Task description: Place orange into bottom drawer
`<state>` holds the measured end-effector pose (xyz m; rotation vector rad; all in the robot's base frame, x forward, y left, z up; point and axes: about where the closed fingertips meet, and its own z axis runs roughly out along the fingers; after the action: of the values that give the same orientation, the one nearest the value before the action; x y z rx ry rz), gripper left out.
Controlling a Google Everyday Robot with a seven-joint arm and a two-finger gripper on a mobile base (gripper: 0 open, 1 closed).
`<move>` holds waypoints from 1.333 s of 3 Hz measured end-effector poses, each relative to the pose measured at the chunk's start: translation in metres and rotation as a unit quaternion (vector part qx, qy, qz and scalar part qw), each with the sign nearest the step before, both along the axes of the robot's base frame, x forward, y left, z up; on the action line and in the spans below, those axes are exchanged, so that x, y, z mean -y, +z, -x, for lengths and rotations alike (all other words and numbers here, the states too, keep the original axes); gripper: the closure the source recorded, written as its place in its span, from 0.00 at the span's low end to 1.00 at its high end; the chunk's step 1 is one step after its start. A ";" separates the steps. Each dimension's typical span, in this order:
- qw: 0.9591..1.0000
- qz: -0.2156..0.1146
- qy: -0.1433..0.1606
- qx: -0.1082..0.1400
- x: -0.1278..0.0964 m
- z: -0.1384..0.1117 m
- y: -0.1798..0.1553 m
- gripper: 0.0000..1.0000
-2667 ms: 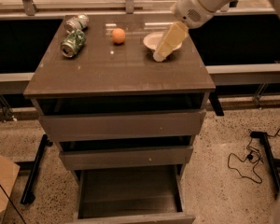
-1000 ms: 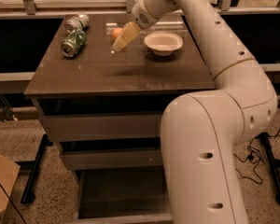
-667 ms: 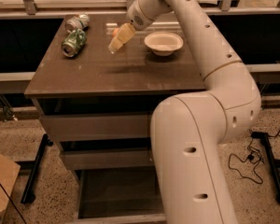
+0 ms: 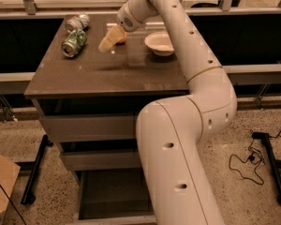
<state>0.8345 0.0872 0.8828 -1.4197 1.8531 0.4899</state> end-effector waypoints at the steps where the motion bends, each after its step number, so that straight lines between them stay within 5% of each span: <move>1: 0.999 -0.016 -0.029 0.008 -0.002 -0.016 -0.002 0.00; 4: 0.992 -0.046 -0.115 0.029 0.016 -0.047 -0.008 0.00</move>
Offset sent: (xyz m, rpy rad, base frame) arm 0.0118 -0.0065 -0.0039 0.0813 -0.1183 -0.2256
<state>0.8814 0.0714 0.8746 -1.1310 1.8942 0.4085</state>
